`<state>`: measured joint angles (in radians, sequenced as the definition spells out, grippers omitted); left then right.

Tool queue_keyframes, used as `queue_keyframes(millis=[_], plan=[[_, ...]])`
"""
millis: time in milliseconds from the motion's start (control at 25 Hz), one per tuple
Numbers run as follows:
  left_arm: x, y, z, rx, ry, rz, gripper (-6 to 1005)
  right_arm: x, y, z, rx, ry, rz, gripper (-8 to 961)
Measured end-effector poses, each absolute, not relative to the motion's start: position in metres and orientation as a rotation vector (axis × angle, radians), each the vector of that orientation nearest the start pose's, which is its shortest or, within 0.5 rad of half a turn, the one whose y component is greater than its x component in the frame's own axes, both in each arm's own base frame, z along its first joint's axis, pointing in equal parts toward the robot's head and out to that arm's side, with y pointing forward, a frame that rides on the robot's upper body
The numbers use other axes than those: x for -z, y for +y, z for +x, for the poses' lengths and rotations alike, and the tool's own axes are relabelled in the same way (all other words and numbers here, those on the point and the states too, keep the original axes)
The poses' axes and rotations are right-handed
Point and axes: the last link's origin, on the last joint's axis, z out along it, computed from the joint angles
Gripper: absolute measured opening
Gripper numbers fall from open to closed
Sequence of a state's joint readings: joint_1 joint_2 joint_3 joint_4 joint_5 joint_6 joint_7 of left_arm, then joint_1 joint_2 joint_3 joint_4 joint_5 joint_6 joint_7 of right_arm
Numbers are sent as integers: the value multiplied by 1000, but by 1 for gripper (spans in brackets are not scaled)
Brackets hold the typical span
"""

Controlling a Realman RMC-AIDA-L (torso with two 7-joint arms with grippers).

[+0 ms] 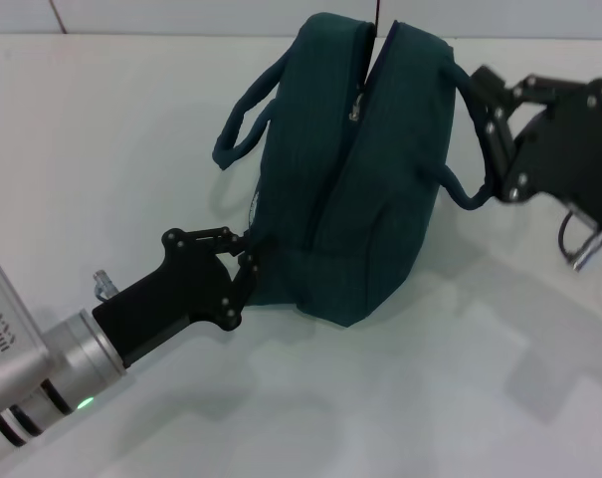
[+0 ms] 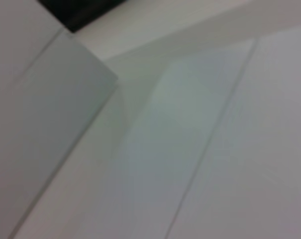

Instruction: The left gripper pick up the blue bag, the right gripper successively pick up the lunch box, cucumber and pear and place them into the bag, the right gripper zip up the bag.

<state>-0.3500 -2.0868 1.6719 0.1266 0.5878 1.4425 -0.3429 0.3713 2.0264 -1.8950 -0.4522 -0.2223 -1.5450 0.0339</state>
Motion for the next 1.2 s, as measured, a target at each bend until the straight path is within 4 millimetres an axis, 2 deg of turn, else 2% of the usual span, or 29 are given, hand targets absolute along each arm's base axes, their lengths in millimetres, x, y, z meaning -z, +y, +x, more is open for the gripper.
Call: queue_keyframes(millis=[160, 320, 560, 760, 960, 1200], plan=[[72, 249, -296, 845, -170, -2297, 68, 16, 314, 209, -1094, -281, -1991, 9], [73, 248, -296, 835, -158, -2303, 68, 17, 339, 204, -993, -189, -2075, 10], [75, 248, -291, 851, -124, -2334, 68, 21, 351, 187, -993, -138, -2230, 12], [74, 251, -287, 873, -108, -2338, 68, 27, 345, 181, -952, -134, -2355, 13], [72, 252, -285, 889, -109, -2327, 68, 22, 332, 194, -942, -117, -2303, 13], [72, 253, -284, 889, -97, -2290, 67, 19, 326, 197, -977, -127, -2293, 14]])
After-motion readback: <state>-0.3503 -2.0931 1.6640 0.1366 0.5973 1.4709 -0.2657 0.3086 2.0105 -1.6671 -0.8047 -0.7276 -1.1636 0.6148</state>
